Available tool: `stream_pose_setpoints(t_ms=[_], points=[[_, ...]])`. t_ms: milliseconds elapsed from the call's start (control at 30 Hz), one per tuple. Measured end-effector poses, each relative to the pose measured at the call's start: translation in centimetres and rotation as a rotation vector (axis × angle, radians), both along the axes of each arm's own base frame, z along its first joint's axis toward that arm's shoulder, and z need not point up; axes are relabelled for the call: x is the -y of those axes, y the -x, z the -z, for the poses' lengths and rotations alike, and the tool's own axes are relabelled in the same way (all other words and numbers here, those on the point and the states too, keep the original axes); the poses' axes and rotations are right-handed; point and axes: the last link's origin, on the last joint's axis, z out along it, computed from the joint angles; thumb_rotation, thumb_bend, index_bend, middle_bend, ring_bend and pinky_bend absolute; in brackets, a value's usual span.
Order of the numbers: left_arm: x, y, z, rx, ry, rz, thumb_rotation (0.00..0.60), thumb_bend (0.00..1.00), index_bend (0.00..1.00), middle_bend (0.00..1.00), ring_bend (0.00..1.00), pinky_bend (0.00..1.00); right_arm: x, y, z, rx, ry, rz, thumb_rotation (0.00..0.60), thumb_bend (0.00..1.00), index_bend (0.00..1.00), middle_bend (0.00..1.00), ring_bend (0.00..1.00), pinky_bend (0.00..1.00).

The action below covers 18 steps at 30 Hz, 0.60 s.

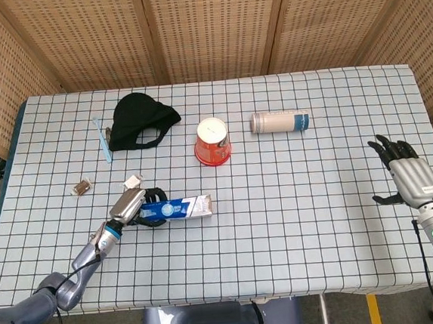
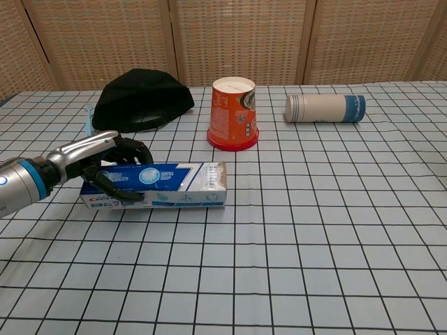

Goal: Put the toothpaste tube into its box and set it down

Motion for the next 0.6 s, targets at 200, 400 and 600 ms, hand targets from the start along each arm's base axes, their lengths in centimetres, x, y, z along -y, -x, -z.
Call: stream_pose_setpoints(t_ms=[200, 400, 600], points=[[0.2, 0.5, 0.8, -0.041, 0.026, 0.010, 0.600, 0.00, 0.13, 0.00, 0.00, 0.06, -0.4, 0.4, 0.0, 0.014, -0.001, 0.010, 0.600, 0.08, 0.00, 0.00, 0.12, 0.07], [0.7, 0.0, -0.8, 0.037, -0.006, 0.029, 0.600, 0.00, 0.00, 0.00, 0.00, 0.00, -1.5, 0.6, -0.7, 0.031, 0.015, 0.010, 0.600, 0.08, 0.00, 0.00, 0.12, 0.05], [1.8, -0.5, -5.5, 0.153, -0.147, 0.072, 0.600, 0.00, 0.00, 0.00, 0.00, 0.00, -2.7, 0.8, -1.3, 0.033, 0.054, -0.024, 0.600, 0.02, 0.00, 0.00, 0.03, 0.00]])
